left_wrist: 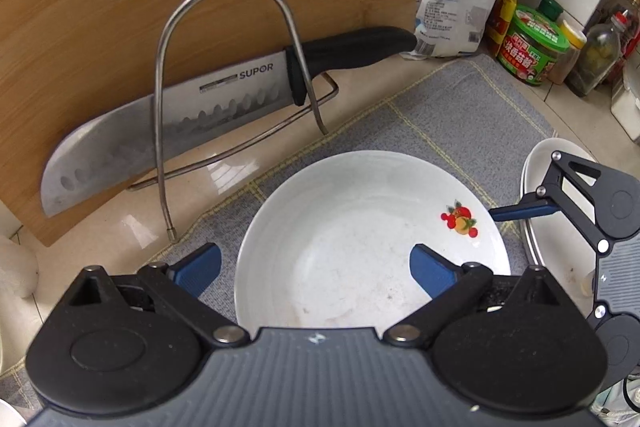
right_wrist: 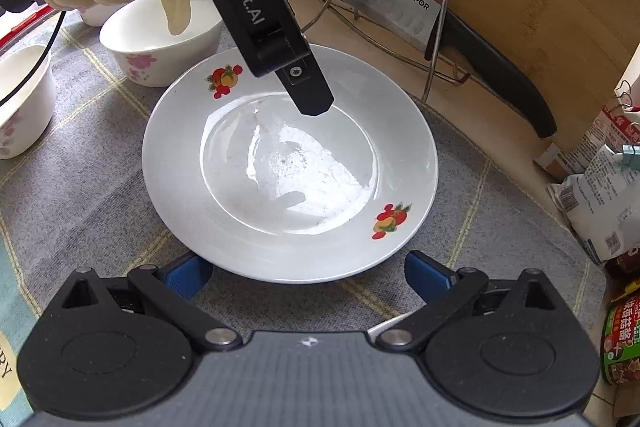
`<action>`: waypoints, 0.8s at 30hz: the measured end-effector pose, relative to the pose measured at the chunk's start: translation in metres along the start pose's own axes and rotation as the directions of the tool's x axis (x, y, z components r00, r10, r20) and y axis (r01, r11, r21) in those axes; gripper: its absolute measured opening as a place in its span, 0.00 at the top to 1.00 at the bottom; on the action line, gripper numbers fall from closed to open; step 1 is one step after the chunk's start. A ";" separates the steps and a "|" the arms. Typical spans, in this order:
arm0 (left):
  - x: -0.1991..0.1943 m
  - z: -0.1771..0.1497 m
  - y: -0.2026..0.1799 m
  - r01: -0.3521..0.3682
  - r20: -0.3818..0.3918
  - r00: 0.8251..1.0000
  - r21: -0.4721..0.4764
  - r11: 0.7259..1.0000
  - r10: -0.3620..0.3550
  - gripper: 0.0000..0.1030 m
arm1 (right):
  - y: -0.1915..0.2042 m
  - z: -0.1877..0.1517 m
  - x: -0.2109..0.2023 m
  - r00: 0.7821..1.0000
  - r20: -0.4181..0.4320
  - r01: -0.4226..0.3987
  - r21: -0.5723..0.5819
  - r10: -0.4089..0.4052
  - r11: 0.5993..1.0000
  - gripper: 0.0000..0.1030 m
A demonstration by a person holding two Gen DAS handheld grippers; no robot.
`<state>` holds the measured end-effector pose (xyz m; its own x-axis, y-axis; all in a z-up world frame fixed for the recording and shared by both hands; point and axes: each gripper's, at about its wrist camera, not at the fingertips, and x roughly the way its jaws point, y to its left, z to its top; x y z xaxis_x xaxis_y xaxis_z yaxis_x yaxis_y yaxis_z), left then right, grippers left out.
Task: Organize plates and bowls
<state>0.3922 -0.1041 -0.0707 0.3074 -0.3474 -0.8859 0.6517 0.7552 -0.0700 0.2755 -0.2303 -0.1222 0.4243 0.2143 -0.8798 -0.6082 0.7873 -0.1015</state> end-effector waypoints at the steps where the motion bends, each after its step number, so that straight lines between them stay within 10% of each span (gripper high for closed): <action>1: 0.002 0.000 0.001 0.002 -0.008 1.000 -0.001 1.000 -0.002 0.03 | 0.000 0.001 0.002 1.000 -0.003 -0.002 0.001 0.002 1.000 0.00; 24: 0.034 0.011 0.023 0.109 -0.126 0.984 -0.107 0.988 -0.122 0.03 | -0.007 0.005 0.016 0.996 -0.016 -0.088 0.045 0.089 0.995 0.00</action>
<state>0.4249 -0.1044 -0.0976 0.1358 -0.3643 -0.9213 0.6038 0.7677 -0.2146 0.2899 -0.2296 -0.1331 0.3576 0.2741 -0.8927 -0.6127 0.7903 -0.0027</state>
